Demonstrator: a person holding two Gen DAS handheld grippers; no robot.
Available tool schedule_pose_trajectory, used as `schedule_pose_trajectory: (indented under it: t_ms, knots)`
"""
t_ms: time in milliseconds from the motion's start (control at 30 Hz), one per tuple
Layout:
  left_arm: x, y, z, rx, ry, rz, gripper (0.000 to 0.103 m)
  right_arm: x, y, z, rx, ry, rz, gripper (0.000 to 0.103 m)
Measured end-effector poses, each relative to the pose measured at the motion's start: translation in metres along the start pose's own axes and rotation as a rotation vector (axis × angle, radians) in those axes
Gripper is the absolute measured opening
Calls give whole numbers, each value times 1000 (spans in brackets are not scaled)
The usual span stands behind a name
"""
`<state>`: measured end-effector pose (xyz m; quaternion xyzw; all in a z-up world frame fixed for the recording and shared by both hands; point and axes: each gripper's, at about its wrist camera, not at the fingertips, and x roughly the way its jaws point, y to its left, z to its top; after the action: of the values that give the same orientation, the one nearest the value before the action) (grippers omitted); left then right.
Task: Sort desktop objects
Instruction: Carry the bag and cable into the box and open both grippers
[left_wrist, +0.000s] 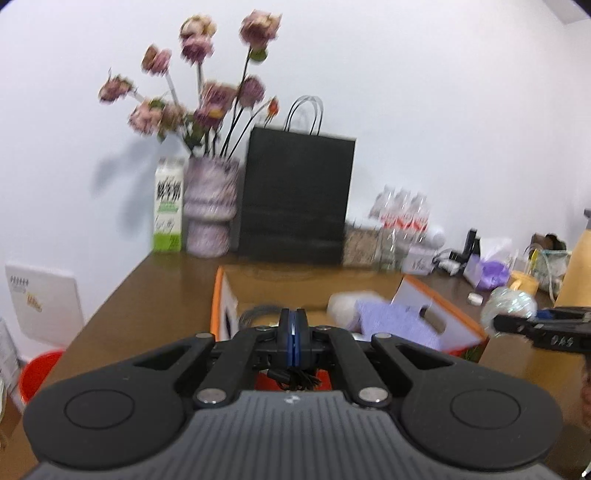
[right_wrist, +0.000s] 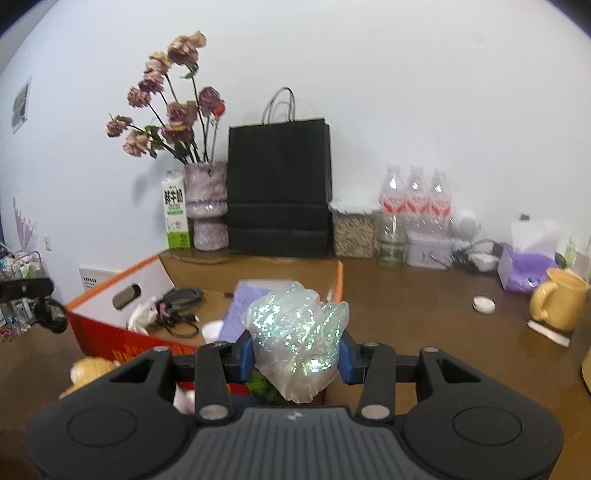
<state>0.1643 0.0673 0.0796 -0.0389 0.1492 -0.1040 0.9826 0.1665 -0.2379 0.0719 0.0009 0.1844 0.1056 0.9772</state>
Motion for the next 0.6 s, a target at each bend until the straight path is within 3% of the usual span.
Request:
schedule_pose_trajectory:
  t_ms: [200, 600]
  knots:
    - [30, -12, 22, -4, -46, -33, 2, 21, 16, 26, -18, -27, 33, 42]
    - [113, -8, 5, -13, 33, 28, 2, 100, 27, 37, -40, -8, 33, 42]
